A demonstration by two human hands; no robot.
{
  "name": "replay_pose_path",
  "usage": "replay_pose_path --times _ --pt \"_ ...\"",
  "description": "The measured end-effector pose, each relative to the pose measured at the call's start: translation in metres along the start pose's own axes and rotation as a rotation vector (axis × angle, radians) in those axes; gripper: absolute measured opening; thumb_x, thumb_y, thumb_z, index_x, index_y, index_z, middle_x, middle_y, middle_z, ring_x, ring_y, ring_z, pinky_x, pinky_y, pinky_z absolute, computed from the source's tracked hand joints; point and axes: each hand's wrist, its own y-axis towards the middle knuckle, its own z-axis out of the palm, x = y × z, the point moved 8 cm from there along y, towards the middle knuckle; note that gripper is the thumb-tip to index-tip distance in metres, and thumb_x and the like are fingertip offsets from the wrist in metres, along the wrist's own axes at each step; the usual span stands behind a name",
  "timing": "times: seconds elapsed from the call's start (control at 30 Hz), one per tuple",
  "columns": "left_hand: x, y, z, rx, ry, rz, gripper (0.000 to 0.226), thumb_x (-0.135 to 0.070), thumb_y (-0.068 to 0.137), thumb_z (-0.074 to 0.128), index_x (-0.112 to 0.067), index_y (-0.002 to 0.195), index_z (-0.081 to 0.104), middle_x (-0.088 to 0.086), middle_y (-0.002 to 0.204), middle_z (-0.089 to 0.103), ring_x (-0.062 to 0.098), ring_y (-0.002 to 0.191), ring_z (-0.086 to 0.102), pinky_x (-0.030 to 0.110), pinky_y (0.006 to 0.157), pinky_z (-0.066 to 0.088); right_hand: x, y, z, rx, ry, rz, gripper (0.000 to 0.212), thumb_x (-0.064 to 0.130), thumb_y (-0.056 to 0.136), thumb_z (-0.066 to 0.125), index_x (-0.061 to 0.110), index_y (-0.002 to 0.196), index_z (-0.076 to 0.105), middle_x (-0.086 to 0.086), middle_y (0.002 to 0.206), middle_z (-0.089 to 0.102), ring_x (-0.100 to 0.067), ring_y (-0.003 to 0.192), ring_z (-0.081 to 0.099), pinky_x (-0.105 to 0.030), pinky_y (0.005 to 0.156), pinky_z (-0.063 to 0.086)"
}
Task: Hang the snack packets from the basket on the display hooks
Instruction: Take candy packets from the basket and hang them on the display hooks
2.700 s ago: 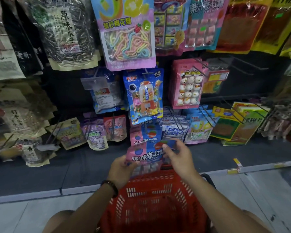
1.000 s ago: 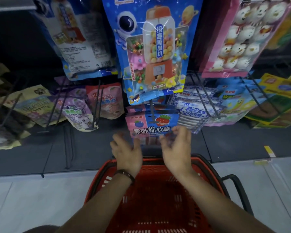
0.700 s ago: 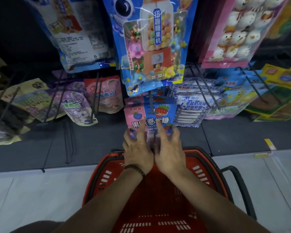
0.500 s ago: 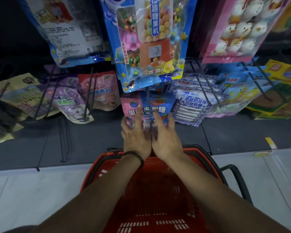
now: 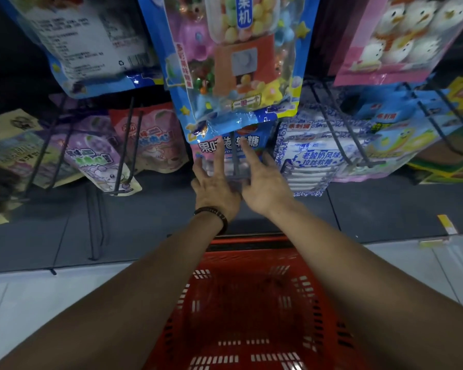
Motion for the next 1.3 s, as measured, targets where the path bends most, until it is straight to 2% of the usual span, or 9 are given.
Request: replay_pose_path --times 0.2,0.3,0.47,0.57,0.67,0.87,1.0,1.13,1.3 --pt "0.003 -0.005 0.011 0.075 0.050 -0.023 0.095 -0.033 0.094 0.064 -0.051 0.159 -0.003 0.013 0.168 -0.002 0.052 0.144 0.026 0.055 0.115 0.035 -0.002 -0.013 0.001 0.019 -0.032 -0.067 0.092 0.022 0.105 0.056 0.056 0.162 -0.007 -0.017 0.176 0.006 -0.040 0.134 0.060 -0.049 0.096 0.058" --pt "0.004 -0.023 0.012 0.117 -0.022 -0.076 0.095 -0.026 0.087 0.068 -0.041 0.161 0.011 0.015 0.165 0.013 0.049 0.140 0.036 0.054 0.112 0.041 -0.011 -0.035 -0.001 0.042 -0.070 -0.136 0.083 0.023 0.105 0.055 0.052 0.164 0.003 -0.013 0.177 0.010 -0.042 0.141 0.053 -0.052 0.101 0.058" --pt "-0.016 -0.072 0.029 0.197 -0.081 -0.014 0.081 -0.014 0.088 0.065 -0.039 0.156 0.030 0.013 0.143 0.041 0.042 0.128 0.052 0.049 0.106 0.049 -0.060 -0.075 -0.023 -0.086 0.007 -0.097 0.055 0.027 0.102 0.059 0.037 0.154 0.044 -0.003 0.150 0.057 -0.030 0.131 0.061 -0.050 0.100 0.058" --pt "-0.053 -0.095 0.056 0.294 -0.043 0.168 0.085 -0.019 0.091 0.066 -0.054 0.155 0.022 0.013 0.153 0.033 0.042 0.139 0.044 0.053 0.114 0.045 -0.109 -0.080 -0.054 -0.306 0.195 0.108 0.050 0.023 0.101 0.062 0.029 0.149 0.052 -0.006 0.141 0.060 -0.026 0.126 0.062 -0.047 0.103 0.056" --pt "-0.080 -0.098 0.072 0.331 -0.093 0.152 0.100 -0.016 0.092 0.064 -0.069 0.152 0.004 0.019 0.167 0.014 0.044 0.155 0.022 0.058 0.118 0.039 -0.131 -0.078 -0.069 -0.372 0.341 0.158 0.057 0.017 0.101 0.063 0.031 0.153 0.046 -0.008 0.145 0.052 -0.018 0.116 0.058 -0.037 0.107 0.050" --pt "-0.117 -0.079 0.083 0.292 -0.172 0.057 0.116 -0.013 0.092 0.066 -0.078 0.143 -0.014 0.017 0.172 0.002 0.046 0.156 0.022 0.061 0.115 0.043 -0.133 -0.056 -0.072 -0.371 0.402 0.136 0.053 0.014 0.103 0.059 0.019 0.154 0.046 -0.009 0.156 0.038 -0.028 0.142 0.046 -0.027 0.111 0.038" --pt "-0.126 -0.054 0.085 0.263 -0.126 0.074 0.121 -0.012 0.092 0.070 -0.078 0.141 -0.019 0.019 0.172 0.001 0.042 0.158 0.018 0.059 0.115 0.043 -0.129 -0.034 -0.078 -0.421 0.476 0.063 0.064 0.006 0.104 0.056 0.031 0.161 0.041 -0.008 0.164 0.036 -0.022 0.151 0.036 -0.013 0.109 0.026" --pt "-0.130 -0.030 0.084 0.253 -0.070 0.087 0.119 -0.009 0.093 0.066 -0.075 0.144 -0.019 0.018 0.169 0.015 0.042 0.149 0.038 0.055 0.108 0.049 -0.129 -0.013 -0.079 -0.383 0.531 0.026 0.063 0.011 0.106 0.058 0.028 0.163 0.037 -0.015 0.169 0.028 -0.030 0.156 0.031 -0.028 0.117 0.030" --pt "-0.136 -0.010 0.084 0.252 -0.034 0.070 0.109 -0.021 0.094 0.068 -0.067 0.152 -0.013 0.013 0.173 0.017 0.038 0.153 0.033 0.055 0.114 0.044 -0.122 0.009 -0.096 -0.293 0.538 -0.045 0.068 0.017 0.107 0.053 0.036 0.166 0.027 -0.023 0.163 0.035 -0.038 0.152 0.036 -0.052 0.124 0.036"
